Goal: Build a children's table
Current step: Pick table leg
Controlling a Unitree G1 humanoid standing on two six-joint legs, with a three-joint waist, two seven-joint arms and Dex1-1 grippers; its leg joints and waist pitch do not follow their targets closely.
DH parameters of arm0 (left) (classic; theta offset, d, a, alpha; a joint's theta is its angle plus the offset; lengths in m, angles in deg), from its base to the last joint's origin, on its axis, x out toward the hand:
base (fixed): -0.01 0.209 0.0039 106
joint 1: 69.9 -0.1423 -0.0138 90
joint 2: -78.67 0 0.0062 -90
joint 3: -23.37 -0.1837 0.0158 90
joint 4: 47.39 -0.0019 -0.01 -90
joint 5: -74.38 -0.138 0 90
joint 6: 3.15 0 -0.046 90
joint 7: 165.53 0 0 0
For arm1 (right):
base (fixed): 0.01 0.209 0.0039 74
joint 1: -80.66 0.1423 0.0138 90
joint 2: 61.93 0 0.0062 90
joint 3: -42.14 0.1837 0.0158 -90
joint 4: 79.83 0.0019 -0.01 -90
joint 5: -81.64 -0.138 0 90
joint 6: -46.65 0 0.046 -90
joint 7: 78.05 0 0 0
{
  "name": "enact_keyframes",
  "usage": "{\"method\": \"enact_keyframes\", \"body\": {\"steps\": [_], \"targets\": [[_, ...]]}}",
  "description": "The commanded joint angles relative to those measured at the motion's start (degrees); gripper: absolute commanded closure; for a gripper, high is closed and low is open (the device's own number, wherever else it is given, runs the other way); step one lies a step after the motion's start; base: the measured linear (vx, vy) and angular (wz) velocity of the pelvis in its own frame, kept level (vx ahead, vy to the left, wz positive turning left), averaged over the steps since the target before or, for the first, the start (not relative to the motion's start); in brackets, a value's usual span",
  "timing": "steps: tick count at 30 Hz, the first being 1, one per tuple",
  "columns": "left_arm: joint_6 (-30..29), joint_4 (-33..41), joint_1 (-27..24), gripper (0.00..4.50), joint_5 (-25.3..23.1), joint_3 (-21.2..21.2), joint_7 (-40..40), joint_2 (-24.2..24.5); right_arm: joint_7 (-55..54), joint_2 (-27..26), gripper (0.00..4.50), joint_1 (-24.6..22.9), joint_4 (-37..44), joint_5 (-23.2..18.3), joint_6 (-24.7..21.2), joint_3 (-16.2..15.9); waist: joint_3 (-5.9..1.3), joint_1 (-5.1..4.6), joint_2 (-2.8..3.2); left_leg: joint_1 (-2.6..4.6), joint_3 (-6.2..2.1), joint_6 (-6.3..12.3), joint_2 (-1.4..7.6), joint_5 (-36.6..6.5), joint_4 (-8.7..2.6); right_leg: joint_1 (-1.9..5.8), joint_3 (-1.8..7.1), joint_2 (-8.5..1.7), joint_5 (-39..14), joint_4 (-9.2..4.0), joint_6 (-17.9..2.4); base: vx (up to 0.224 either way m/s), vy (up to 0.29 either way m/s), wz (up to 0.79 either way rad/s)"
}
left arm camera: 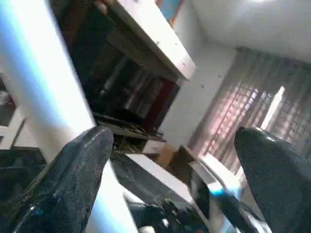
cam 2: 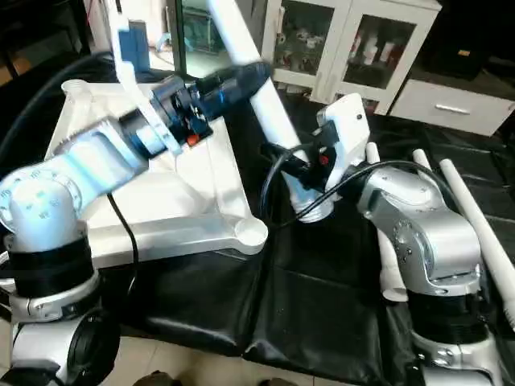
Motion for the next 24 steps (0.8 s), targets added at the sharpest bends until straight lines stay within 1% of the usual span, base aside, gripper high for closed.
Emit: {"method": "enact_keyframes", "body": {"steps": [1, 3, 4, 5, 6, 7, 8, 9, 12, 15, 19, 24], "targets": [[-0.7, -1.8, 0.3, 0.00, 0.3, -0.1, 2.4, -0.6, 0.8, 0.1, 2.70, -0.2, 1.7, 0.4, 1.9, -0.1, -4.35, 0.06, -0.33, 0.19, -1.47, 0.17, 3.95, -6.4, -4.77, 3.11, 2.29, -3.22, -18.1, -4.10, -7.5, 0.000, 0.000, 0.00], [-0.6, -2.6, 0.5, 0.00, 0.4, 0.7, 3.9, -1.1, 0.9, 0.4, 2.70, -0.8, 1.8, 0.9, 2.9, -0.8, -4.39, -0.03, -0.41, 0.21, -1.48, 0.08, 4.01, -6.2, -4.77, 3.12, 2.23, -3.11, -17.1, -4.11, -7.9, 0.000, 0.000, 0.00], [-0.4, -3.0, 0.5, 0.00, -0.4, 0.5, 4.0, -0.9, 1.0, 0.5, 2.70, -1.2, 1.9, 1.5, 3.6, -1.4, -4.44, 0.01, -0.40, 0.20, -1.46, 0.16, 4.03, -6.0, -4.76, 3.13, 2.25, -3.15, -16.3, -4.12, -8.1, 0.000, 0.000, 0.00], [-0.3, -3.1, 0.5, 0.00, -0.6, 0.5, 4.1, -0.9, 1.0, 0.5, 2.70, -1.2, 1.9, 1.6, 3.7, -1.5, -4.40, 0.04, -0.43, 0.18, -1.44, 0.20, 4.03, -6.0, -4.77, 3.14, 2.27, -3.17, -16.3, -4.11, -8.1, 0.000, 0.000, 0.00], [0.1, -4.0, 0.7, 0.00, -2.4, 0.2, 4.8, -0.4, -0.2, 0.1, 2.70, -1.4, 1.6, 2.6, 5.0, -1.7, -4.38, 0.08, -0.27, 0.22, -1.44, 0.38, 4.02, -6.1, -4.77, 3.16, 2.30, -3.18, -16.1, -4.06, -8.2, 0.000, 0.000, 0.00], [0.1, -4.0, 0.7, 0.00, -2.4, 0.2, 4.8, -0.4, -0.2, 0.1, 2.70, -1.4, 1.6, 2.6, 5.0, -1.7, -4.35, 0.06, -0.31, 0.23, -1.44, 0.39, 4.04, -6.1, -4.80, 3.10, 2.30, -3.17, -16.3, -4.14, -8.2, 0.000, 0.000, 0.00], [0.3, -4.4, 0.8, 0.00, -2.8, 0.1, 5.3, -0.1, -1.1, -0.2, 2.70, -1.5, 1.4, 3.1, 5.7, -1.6, -4.37, 0.05, -0.40, 0.22, -1.44, 0.41, 3.97, -6.1, -4.77, 3.20, 2.28, -3.17, -16.5, -4.12, -8.1, 0.000, 0.000, 0.00], [0.2, -4.6, 0.8, 0.00, -2.9, 0.1, 5.7, 0.1, -1.7, -0.4, 2.70, -1.4, 1.2, 3.4, 6.1, -1.4, -4.36, -0.01, -0.21, 0.20, -1.46, 0.21, 3.96, -6.2, -4.80, 3.12, 2.29, -3.15, -16.6, -4.20, -8.0, 0.000, 0.000, 0.00], [0.5, -4.7, 0.7, 0.00, -2.3, 0.5, 7.0, 0.2, -2.1, -0.7, 2.70, -1.4, 1.7, 3.5, 6.5, -1.0, -4.43, -0.03, -0.27, 0.26, -1.54, 0.03, 4.07, -6.3, -4.79, 3.22, 2.28, -3.18, -15.7, -4.00, -8.4, 0.000, 0.000, 0.00], [0.7, -4.8, 0.6, 0.00, -3.1, -0.1, 7.1, 0.7, -2.6, -1.1, 2.70, -1.5, 1.8, 4.0, 6.9, -0.8, -4.39, -0.04, -0.14, 0.27, -1.51, 0.08, 4.07, -6.4, -4.83, 3.23, 2.29, -3.19, -15.1, -3.94, -8.7, 0.000, 0.000, 0.00], [2.0, -5.4, 0.8, 0.00, -4.2, -0.1, 7.8, 0.3, -2.8, -1.4, 2.70, -1.6, 2.1, 3.9, 7.0, -1.0, -4.34, -0.11, -0.08, 0.31, -1.56, 0.14, 4.13, -6.8, -4.91, 3.21, 2.30, -3.20, -15.6, -4.08, -8.1, 0.000, 0.000, 0.00], [2.9, -6.1, 1.3, 0.00, -4.6, -0.3, 8.2, 0.6, -2.6, -1.1, 2.70, -1.7, 2.5, 4.3, 7.3, -1.8, -4.39, -0.01, -0.05, 0.39, -1.54, 0.08, 4.14, -6.6, -4.88, 3.24, 2.30, -3.20, -14.2, -3.87, -9.0, 0.000, 0.000, 0.00]]}}
